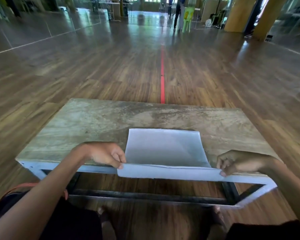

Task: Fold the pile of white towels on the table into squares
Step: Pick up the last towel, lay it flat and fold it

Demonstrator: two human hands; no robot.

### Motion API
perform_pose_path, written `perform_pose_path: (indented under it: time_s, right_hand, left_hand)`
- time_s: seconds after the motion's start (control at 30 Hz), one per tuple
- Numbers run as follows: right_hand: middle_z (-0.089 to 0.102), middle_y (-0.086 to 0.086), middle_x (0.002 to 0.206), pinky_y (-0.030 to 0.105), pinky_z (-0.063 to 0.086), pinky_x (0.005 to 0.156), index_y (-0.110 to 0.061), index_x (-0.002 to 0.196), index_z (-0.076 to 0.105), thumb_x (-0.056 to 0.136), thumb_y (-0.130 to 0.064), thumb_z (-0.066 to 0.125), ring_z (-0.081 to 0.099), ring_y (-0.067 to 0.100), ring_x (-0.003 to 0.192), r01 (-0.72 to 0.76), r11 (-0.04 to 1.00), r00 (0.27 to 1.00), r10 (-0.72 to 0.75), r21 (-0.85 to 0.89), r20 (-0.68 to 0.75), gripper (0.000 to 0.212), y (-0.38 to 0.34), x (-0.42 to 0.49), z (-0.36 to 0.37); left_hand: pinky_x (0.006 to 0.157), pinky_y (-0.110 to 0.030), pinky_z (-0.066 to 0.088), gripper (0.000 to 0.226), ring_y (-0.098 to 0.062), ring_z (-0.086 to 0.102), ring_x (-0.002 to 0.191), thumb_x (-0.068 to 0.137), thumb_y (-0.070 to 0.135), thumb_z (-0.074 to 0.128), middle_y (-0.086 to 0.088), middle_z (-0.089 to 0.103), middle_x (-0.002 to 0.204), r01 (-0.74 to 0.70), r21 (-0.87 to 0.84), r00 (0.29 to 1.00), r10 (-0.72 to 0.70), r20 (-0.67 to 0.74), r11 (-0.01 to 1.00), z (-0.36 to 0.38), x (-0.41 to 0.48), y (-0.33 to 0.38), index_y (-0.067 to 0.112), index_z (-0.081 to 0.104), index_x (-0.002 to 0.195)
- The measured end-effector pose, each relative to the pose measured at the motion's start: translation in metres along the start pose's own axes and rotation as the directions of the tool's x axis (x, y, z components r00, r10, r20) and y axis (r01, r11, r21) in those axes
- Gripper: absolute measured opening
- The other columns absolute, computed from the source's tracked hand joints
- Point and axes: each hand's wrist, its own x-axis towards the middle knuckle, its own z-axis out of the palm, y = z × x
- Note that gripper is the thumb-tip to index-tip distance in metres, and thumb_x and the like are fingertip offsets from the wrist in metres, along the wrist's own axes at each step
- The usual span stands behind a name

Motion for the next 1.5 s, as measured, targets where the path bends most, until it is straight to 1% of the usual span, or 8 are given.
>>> perform_pose_path:
  time_s: [0.2,0.4,0.53,0.7,0.9,1.17,1.33,1.5]
  right_hand:
    - [0.071,-0.002,0.087,0.024,0.045,0.079,-0.015,0.092,0.066,0.087,-0.014,0.066,0.063,0.006,0.08,0.167,0.98,0.952,-0.133,0.104,-0.276,0.005,-0.022,0.0,-0.006]
    - [0.069,0.005,0.097,0.027,0.048,0.081,-0.01,0.096,0.066,0.09,-0.008,0.061,0.064,0.015,0.092,0.238,0.958,0.839,-0.119,0.161,-0.53,0.008,-0.039,0.035,-0.019]
    - [0.068,0.009,0.097,0.026,0.048,0.075,-0.006,0.099,0.064,0.089,-0.006,0.062,0.064,0.019,0.087,0.23,0.953,0.796,-0.068,0.198,-0.602,0.011,-0.038,0.065,-0.027]
    - [0.068,0.01,0.091,0.026,0.046,0.069,-0.011,0.093,0.064,0.086,-0.006,0.065,0.063,0.019,0.078,0.207,0.943,0.766,0.008,0.259,-0.643,0.009,-0.033,0.1,-0.033]
    - [0.065,0.005,0.085,0.026,0.045,0.064,-0.013,0.092,0.065,0.087,-0.006,0.063,0.06,0.018,0.072,0.194,0.936,0.742,0.056,0.294,-0.668,0.008,-0.028,0.13,-0.031]
    - [0.067,0.007,0.091,0.042,0.051,0.084,-0.02,0.09,0.064,0.088,-0.012,0.062,0.062,0.029,0.091,0.089,0.962,0.755,0.103,0.258,-0.647,0.008,-0.019,0.144,-0.025]
    - [0.062,0.01,0.112,0.031,0.043,0.08,-0.012,0.119,0.061,0.091,-0.014,0.058,0.056,0.024,0.099,0.047,0.983,0.76,0.081,0.178,-0.645,0.028,-0.019,0.147,-0.025]
    - [0.039,0.011,0.12,0.028,0.037,0.075,-0.02,0.142,0.04,0.098,-0.02,0.045,0.05,0.02,0.081,-0.095,0.986,0.826,0.002,-0.136,-0.563,0.044,-0.018,0.151,-0.027]
  left_hand:
    - [0.089,-0.022,0.047,0.008,0.0,0.064,0.096,0.089,0.028,0.064,0.015,0.069,0.102,-0.026,-0.077,0.972,0.007,-0.236,0.997,-0.013,0.01,-0.005,0.028,0.066,0.097]
    - [0.072,-0.018,0.044,0.009,-0.01,0.061,0.097,0.094,0.018,0.055,0.005,0.065,0.099,-0.043,-0.062,0.831,0.001,-0.556,0.997,-0.028,0.048,-0.008,0.023,0.06,0.1]
    - [0.08,-0.026,0.047,0.017,-0.017,0.061,0.1,0.094,0.014,0.054,-0.005,0.068,0.105,-0.006,-0.042,0.77,-0.022,-0.637,0.999,-0.033,0.077,-0.011,0.014,0.062,0.108]
    - [0.086,-0.032,0.051,0.018,-0.021,0.062,0.099,0.093,0.013,0.054,-0.009,0.068,0.105,0.039,-0.076,0.739,-0.08,-0.669,0.996,-0.044,0.103,-0.019,0.01,0.063,0.109]
    - [0.075,-0.023,0.043,0.018,-0.016,0.059,0.092,0.091,0.011,0.054,-0.003,0.066,0.099,0.067,-0.125,0.715,-0.135,-0.686,0.99,-0.047,0.128,-0.03,0.01,0.067,0.103]
    - [0.073,-0.024,0.044,0.017,-0.019,0.061,0.093,0.094,0.017,0.052,-0.006,0.068,0.104,0.131,-0.062,0.704,-0.137,-0.697,0.989,-0.037,0.147,-0.041,0.013,0.066,0.103]
    - [0.084,-0.03,0.047,0.026,-0.027,0.059,0.105,0.097,0.015,0.046,-0.011,0.066,0.112,0.151,0.011,0.725,-0.103,-0.681,0.989,-0.037,0.148,-0.037,0.007,0.065,0.112]
    - [0.088,-0.037,0.049,0.028,-0.026,0.058,0.106,0.098,0.02,0.046,-0.008,0.065,0.115,0.19,0.099,0.77,-0.085,-0.633,0.977,-0.038,0.147,-0.039,0.012,0.063,0.117]
